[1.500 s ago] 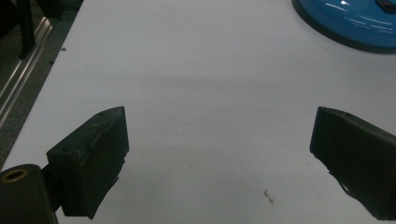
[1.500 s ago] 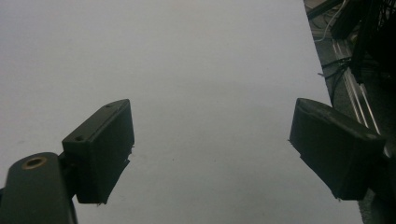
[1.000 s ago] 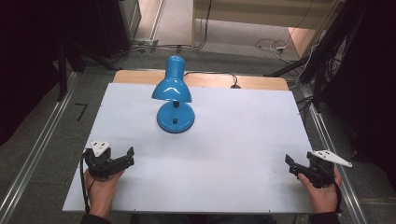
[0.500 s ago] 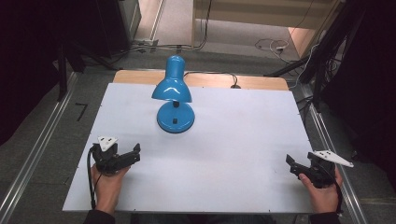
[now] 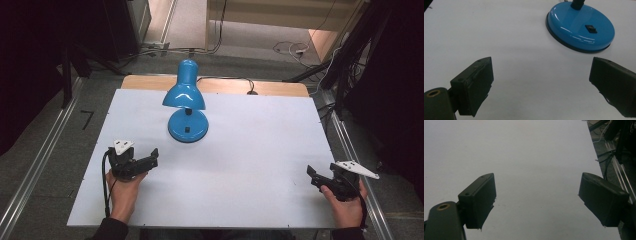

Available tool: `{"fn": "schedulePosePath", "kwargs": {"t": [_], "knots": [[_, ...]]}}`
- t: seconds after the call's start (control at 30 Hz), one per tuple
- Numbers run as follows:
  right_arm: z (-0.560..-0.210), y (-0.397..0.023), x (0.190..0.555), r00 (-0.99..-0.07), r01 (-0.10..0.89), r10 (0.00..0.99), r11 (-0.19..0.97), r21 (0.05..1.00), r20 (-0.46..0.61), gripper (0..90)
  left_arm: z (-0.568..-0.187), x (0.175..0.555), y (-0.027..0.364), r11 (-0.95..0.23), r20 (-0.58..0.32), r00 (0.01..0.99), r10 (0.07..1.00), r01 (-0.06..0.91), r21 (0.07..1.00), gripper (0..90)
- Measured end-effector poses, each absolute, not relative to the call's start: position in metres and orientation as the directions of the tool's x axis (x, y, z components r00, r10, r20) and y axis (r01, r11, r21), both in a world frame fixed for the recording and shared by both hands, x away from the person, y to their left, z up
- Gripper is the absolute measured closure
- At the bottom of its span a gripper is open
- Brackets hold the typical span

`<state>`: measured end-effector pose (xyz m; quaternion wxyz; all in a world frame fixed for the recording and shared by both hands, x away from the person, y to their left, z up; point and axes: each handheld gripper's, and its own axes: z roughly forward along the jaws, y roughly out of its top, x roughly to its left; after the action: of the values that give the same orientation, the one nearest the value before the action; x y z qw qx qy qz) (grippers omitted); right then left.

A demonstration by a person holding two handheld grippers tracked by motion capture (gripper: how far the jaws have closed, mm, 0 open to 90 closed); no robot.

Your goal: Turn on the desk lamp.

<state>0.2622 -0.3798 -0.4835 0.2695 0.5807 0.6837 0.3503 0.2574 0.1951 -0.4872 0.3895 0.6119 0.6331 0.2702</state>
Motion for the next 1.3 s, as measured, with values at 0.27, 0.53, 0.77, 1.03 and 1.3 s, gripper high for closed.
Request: {"fn": "schedulePosePath", "kwargs": {"t": [0.27, 0.53, 0.77, 1.03, 1.3], "knots": [[-0.483, -0.38, 0.262, -0.179, 0.604, 0.983, 0.076, 0.794, 0.042, 12.9, -0.485, 0.27, 0.188, 0.108, -0.171, 0.061, 0.983, 0.563, 0.82, 6.2], [-0.484, -0.381, 0.262, -0.177, 0.604, 0.983, 0.073, 0.794, 0.044, 12.9, -0.484, 0.28, 0.181, 0.098, -0.168, 0.076, 0.983, 0.56, 0.823, 6.2], [-0.484, -0.381, 0.263, -0.181, 0.602, 0.982, 0.075, 0.795, 0.044, 12.9, -0.484, 0.286, 0.175, 0.096, -0.171, 0.084, 0.982, 0.556, 0.825, 6.8], [-0.484, -0.382, 0.263, -0.18, 0.603, 0.983, 0.074, 0.794, 0.045, 12.9, -0.482, 0.295, 0.169, 0.088, -0.167, 0.093, 0.982, 0.553, 0.829, 7.3], [-0.484, -0.382, 0.263, -0.18, 0.603, 0.983, 0.072, 0.794, 0.048, 12.9, -0.482, 0.303, 0.165, 0.078, -0.158, 0.099, 0.983, 0.55, 0.831, 8.3]]}}
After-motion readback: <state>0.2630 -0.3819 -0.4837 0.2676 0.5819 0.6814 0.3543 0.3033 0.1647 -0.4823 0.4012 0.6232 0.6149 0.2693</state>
